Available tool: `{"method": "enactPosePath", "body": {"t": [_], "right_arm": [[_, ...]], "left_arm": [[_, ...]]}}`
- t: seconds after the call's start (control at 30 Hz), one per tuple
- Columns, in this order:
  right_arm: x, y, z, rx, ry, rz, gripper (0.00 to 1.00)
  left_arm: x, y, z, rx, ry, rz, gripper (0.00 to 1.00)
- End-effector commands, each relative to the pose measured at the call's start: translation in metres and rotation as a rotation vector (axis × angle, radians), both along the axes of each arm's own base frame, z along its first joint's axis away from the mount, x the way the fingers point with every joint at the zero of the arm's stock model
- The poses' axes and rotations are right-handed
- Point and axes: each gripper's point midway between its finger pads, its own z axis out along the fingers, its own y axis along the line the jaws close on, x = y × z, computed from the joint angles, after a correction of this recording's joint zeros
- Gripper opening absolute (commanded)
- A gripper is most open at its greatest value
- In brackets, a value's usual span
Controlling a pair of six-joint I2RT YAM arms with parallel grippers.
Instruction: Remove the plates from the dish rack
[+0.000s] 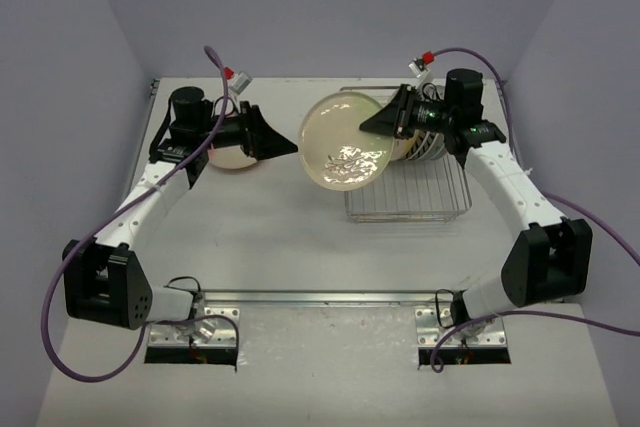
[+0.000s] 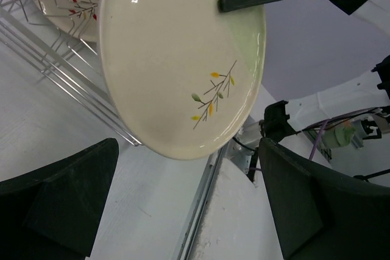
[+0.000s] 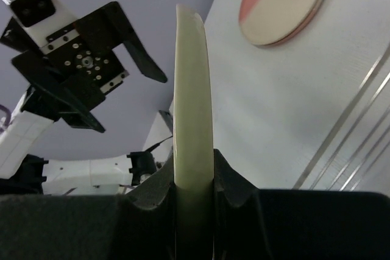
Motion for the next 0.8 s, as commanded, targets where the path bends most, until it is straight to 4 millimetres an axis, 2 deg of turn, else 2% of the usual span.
{"method": "enactPosePath", "body": {"t": [0.0, 0.13, 0.23, 0.3, 0.37, 0.43, 0.5, 0.57, 0.6, 0.7, 0.77], "right_arm": [[-0.038, 0.025, 0.063, 0.128, -0.202, 0.187, 0.0], [-0.051, 0.037, 0.06, 0.133, -0.207, 0.236, 0.0], [-0.053, 0.041, 0.059, 0.137, -0.205, 0.252, 0.0], [-0.054, 0.042, 0.058, 0.141, -0.203, 0.259, 0.0], [-0.055, 0.044, 0.056, 0.144, -0.199, 0.266, 0.0], [-0.054, 0.044, 0.054, 0.14, -0.196, 0.27, 0.0], [-0.053, 0.045, 0.048, 0.127, -0.186, 0.27, 0.0], [-0.047, 0.044, 0.039, 0.101, -0.185, 0.244, 0.0], [-0.045, 0.044, 0.035, 0.093, -0.183, 0.24, 0.01], [-0.037, 0.043, 0.025, 0.065, -0.16, 0.203, 0.17], [-0.031, 0.042, 0.021, 0.045, -0.156, 0.179, 0.38]], "left_arm": [[0.008, -0.008, -0.01, 0.039, -0.013, 0.001, 0.95], [0.007, -0.022, -0.017, 0.101, -0.034, -0.007, 0.93], [0.005, -0.024, -0.019, 0.104, -0.03, -0.022, 0.84], [0.0, -0.026, -0.017, 0.09, -0.032, -0.05, 0.71], [-0.011, -0.029, -0.007, 0.05, -0.067, -0.111, 0.58], [-0.023, -0.031, 0.0, 0.001, -0.078, -0.148, 0.48], [-0.032, -0.032, 0.009, -0.041, -0.094, -0.176, 0.3], [-0.03, -0.026, 0.01, -0.055, -0.078, -0.157, 0.05], [-0.027, -0.021, 0.011, -0.062, -0.067, -0.138, 0.0], [-0.02, -0.002, 0.016, -0.113, -0.02, -0.091, 0.0], [-0.016, 0.011, 0.018, -0.154, 0.021, -0.058, 0.0]]}}
